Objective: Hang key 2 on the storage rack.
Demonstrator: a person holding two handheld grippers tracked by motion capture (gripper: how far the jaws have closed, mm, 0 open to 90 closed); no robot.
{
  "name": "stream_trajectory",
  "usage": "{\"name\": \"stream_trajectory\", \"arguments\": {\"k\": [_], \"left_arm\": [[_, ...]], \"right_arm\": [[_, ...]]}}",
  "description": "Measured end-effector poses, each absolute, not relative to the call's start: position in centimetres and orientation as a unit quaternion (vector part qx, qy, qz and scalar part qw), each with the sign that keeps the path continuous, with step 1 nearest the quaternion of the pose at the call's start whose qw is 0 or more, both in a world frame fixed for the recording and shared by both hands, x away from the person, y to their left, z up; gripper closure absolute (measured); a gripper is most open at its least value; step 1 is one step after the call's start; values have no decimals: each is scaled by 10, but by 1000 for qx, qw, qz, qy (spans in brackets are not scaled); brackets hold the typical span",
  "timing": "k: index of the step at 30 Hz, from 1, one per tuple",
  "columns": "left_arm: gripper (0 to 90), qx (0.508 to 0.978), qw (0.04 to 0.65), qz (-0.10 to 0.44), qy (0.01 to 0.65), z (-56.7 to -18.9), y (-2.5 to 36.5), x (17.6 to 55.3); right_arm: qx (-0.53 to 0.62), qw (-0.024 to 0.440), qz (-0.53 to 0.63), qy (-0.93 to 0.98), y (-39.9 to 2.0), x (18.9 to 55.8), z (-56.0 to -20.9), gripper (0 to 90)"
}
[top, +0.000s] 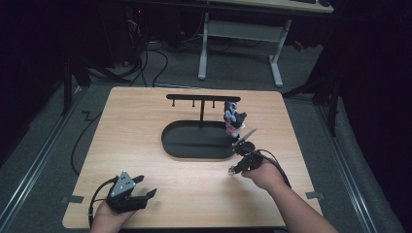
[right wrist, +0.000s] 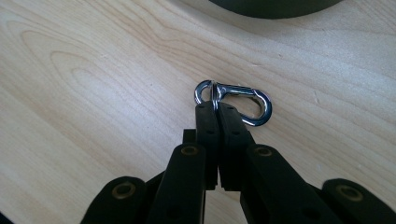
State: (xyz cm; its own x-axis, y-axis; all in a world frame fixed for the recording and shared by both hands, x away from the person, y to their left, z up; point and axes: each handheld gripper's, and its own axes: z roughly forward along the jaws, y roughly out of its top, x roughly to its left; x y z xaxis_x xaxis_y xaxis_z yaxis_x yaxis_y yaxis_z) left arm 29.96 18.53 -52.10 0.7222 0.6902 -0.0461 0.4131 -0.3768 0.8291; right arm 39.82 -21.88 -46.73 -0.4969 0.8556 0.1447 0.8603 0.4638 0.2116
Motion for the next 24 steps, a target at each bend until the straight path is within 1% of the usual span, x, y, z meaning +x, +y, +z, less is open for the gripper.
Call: {"name": "stream_trajectory", "arguments": {"k": [13, 24], "left_arm": [[318, 817, 440, 156, 338, -522, 185, 300], [318, 815, 442, 157, 341, -522, 185, 300]], "right_arm": [[-501, -2, -150, -852, -238, 387, -450, 894], [-487, -14, -147, -861, -239, 386, -429, 895]]}}
